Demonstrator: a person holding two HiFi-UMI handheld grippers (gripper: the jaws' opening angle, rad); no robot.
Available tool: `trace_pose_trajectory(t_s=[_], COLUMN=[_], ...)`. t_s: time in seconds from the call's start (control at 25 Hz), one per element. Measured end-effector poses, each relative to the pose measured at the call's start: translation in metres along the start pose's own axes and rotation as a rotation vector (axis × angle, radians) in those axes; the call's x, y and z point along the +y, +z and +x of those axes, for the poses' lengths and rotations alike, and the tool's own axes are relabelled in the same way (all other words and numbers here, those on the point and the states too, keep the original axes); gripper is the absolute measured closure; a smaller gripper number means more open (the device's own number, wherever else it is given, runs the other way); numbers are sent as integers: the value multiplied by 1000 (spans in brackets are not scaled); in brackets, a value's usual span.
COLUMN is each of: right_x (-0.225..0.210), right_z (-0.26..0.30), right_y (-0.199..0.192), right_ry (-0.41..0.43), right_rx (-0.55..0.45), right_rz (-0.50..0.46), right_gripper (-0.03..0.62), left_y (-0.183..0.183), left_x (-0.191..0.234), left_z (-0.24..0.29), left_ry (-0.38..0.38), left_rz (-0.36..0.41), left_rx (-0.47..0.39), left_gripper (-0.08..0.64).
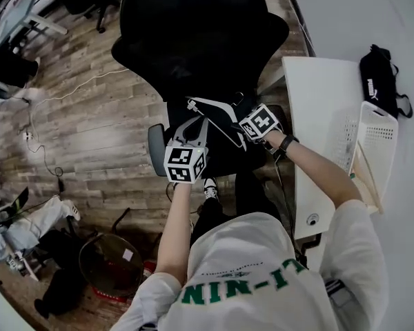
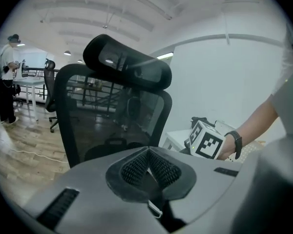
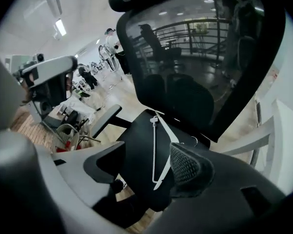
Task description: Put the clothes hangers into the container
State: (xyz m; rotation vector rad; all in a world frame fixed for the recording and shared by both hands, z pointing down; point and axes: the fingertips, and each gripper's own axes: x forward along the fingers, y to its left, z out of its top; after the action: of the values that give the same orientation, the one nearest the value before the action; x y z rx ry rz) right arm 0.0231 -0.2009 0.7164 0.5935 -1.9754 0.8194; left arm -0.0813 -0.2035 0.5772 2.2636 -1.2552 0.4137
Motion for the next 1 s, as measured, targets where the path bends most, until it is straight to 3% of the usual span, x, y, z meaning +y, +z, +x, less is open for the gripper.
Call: trace_pose_trajectory(t_s=[0.2,0.44,0.68,0.84,1.0], right_x=[-52,-93,-113,-121,-127], right_z=[94,196,264,290,291], right_y=[-21,-73,-107,-130,-131], right_ry=[-80,-134,-209,-285,-378], right_rx=[-126,-97,-28,46,94], right_rz=[190,301,325,322,280], right_gripper=[309,310,313,313,448], left_y=[-58,-124,-176,-191,-189], left_x=[34,73,98,104,116], left_z=[39,89,107,100,91], left_ry=[32,63,80,80,79], left_rz=[-54,-88,-133,-149,-130], left_rx=[46,66,91,105,110], left_gripper=[545,545,545,545,545])
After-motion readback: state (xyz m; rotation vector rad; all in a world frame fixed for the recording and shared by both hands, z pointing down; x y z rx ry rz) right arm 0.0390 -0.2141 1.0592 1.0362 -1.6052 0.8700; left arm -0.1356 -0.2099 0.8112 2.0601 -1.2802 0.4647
